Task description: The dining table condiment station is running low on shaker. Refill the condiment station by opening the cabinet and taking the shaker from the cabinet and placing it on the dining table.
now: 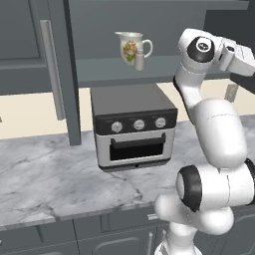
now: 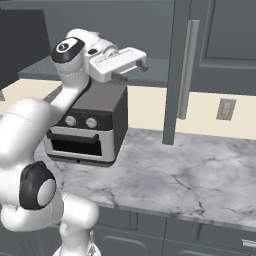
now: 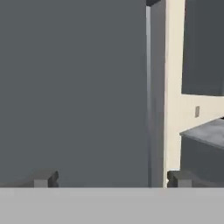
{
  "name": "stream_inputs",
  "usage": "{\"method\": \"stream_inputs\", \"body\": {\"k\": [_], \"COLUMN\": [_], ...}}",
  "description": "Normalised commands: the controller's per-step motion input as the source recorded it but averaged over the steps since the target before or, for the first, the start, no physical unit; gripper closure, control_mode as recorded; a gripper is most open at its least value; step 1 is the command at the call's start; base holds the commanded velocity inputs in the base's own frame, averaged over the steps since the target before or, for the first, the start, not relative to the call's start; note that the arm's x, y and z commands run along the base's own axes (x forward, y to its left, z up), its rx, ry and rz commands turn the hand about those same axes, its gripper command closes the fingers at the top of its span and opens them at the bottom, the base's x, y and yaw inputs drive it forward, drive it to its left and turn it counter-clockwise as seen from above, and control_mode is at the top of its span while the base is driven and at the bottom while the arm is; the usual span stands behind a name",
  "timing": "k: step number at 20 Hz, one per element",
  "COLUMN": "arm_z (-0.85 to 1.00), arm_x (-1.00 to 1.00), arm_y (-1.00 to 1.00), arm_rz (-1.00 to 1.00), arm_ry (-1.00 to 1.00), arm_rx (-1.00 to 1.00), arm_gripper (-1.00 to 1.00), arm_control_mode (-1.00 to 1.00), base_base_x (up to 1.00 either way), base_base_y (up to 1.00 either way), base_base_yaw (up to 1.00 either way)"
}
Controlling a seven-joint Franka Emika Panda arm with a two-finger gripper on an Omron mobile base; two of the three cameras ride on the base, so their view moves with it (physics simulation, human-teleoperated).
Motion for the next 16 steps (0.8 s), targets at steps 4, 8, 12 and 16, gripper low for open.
{"method": "stream_inputs", "body": {"k": [4, 8, 12, 16], "arm_z": [-0.04, 0.00, 0.00, 0.00], "arm_x": [-0.48, -0.63, -0.46, -0.28], "arm_y": [1.00, 1.00, 1.00, 0.94], "arm_rz": [0.49, 0.59, 0.70, 0.83], "arm_ry": [-0.10, -0.01, 0.00, 0.01], "arm_rx": [-0.03, -0.03, 0.00, 0.00], "arm_gripper": [-1.00, -1.00, -1.00, -1.00], "arm_control_mode": [-1.00, -1.00, -1.00, -1.00], "base_base_x": [0.00, 0.00, 0.00, 0.00], "base_base_y": [0.00, 0.00, 0.00, 0.00], "base_base_yaw": [0.00, 0.00, 0.00, 0.00]}}
